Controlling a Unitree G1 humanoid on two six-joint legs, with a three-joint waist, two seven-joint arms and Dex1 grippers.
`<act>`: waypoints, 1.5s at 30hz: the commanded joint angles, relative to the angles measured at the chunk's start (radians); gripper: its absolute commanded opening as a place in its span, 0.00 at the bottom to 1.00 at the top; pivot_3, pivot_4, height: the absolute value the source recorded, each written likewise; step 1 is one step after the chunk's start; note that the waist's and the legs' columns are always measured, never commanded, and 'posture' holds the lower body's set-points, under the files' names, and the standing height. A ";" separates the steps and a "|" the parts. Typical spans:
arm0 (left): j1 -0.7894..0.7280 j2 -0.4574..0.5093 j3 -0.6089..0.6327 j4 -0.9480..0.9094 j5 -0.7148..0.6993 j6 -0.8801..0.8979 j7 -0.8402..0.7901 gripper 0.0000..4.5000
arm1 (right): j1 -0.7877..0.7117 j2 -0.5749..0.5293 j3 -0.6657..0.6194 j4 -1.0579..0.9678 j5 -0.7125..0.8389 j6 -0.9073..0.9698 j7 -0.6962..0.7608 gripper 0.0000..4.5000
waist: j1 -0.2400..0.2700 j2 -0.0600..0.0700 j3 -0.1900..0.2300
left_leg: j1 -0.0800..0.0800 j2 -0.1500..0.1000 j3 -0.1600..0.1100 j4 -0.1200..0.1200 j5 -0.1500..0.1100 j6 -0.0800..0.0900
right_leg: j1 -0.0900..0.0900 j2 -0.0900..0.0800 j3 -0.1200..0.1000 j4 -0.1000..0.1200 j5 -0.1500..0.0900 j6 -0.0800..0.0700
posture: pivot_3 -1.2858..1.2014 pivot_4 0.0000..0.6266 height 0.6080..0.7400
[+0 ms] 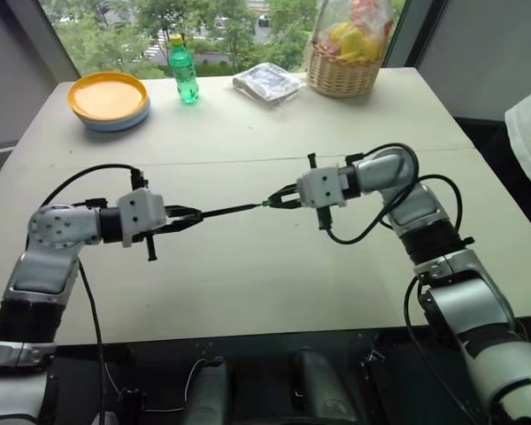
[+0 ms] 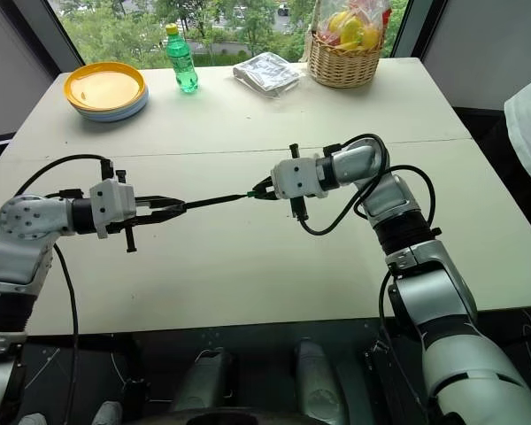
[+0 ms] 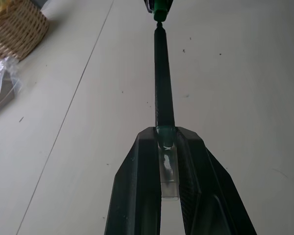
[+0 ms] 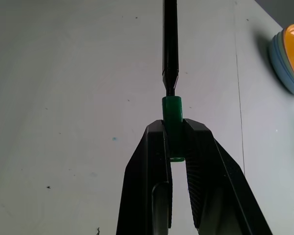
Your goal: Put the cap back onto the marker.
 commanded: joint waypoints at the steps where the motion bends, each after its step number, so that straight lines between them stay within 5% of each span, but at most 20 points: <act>1: 0.001 0.010 0.017 -0.059 -0.022 -0.010 0.004 0.00 | -0.026 0.002 0.018 0.024 -0.028 -0.047 -0.025 0.01 | 0.000 0.000 0.000 | 0.000 0.000 0.000 0.000 0.000 0.000 | 0.000 0.000 0.000 0.000 0.000 0.000 | 0.52 0.24 1.00; 11: 0.023 0.012 0.022 -0.078 -0.022 -0.005 0.012 0.00 | -0.078 -0.022 0.011 0.121 -0.037 -0.087 -0.027 0.01 | 0.000 0.000 0.000 | 0.000 0.000 0.000 0.000 0.000 0.000 | 0.000 0.000 0.000 0.000 0.000 0.000 | 0.52 0.24 1.00; 21: 0.032 0.018 0.025 -0.069 -0.015 -0.019 0.012 0.00 | -0.057 -0.055 -0.003 0.054 0.030 0.011 0.076 0.01 | 0.001 0.000 0.000 | 0.000 0.000 0.000 0.000 0.000 0.000 | 0.000 0.000 0.000 0.000 0.000 0.000 | 0.52 0.24 1.00; 45: 0.020 0.014 0.015 -0.066 -0.014 -0.019 0.018 0.00 | 0.005 -0.035 0.008 -0.123 0.073 0.134 0.075 0.01 | 0.001 0.000 0.000 | 0.000 0.000 0.000 0.001 0.000 0.000 | 0.000 0.000 0.000 0.001 0.000 0.000 | 0.52 0.24 1.00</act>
